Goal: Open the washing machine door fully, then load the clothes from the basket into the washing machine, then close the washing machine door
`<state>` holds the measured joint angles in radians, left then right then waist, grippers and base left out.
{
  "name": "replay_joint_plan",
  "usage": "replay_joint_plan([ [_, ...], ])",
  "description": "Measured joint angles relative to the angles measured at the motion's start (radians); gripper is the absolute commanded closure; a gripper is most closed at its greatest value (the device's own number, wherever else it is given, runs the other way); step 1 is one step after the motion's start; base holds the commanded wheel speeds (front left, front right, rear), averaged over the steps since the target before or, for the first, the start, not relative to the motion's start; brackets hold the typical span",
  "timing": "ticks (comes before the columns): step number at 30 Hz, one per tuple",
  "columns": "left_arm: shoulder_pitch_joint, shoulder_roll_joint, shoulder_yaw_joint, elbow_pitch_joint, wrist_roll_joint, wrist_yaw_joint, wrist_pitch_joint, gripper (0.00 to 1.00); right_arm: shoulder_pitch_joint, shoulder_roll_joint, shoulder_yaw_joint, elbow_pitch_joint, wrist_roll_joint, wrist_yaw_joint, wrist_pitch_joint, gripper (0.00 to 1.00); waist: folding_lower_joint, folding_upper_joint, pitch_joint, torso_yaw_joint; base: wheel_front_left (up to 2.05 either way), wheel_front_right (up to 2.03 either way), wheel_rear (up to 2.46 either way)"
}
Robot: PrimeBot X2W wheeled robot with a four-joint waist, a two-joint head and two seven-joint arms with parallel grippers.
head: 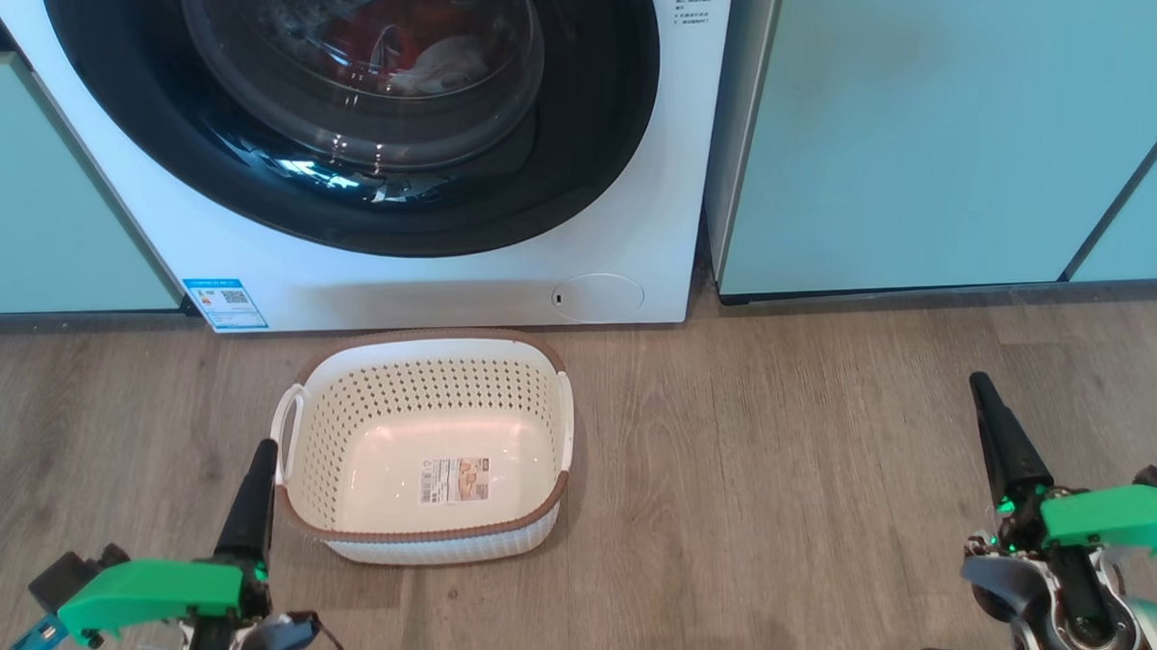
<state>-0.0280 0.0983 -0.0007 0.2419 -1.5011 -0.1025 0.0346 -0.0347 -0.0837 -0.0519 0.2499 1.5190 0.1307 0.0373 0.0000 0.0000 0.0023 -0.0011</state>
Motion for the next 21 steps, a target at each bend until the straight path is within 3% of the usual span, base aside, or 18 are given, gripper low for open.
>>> replay_joint_plan([
  [12,-0.021,-0.007,0.010,0.028,-0.151,-0.018,0.022,1.00,-0.022,-0.006,-0.004,0.027,0.140,0.000,0.011,1.00,0.0000,0.0000,-0.002,0.001,0.00,0.00,0.00],
  [21,-0.033,-0.009,0.014,0.032,-0.156,-0.018,0.025,1.00,-0.022,-0.006,-0.005,0.030,0.146,0.000,0.012,1.00,0.0000,0.0000,-0.002,0.001,0.00,0.00,0.00],
])
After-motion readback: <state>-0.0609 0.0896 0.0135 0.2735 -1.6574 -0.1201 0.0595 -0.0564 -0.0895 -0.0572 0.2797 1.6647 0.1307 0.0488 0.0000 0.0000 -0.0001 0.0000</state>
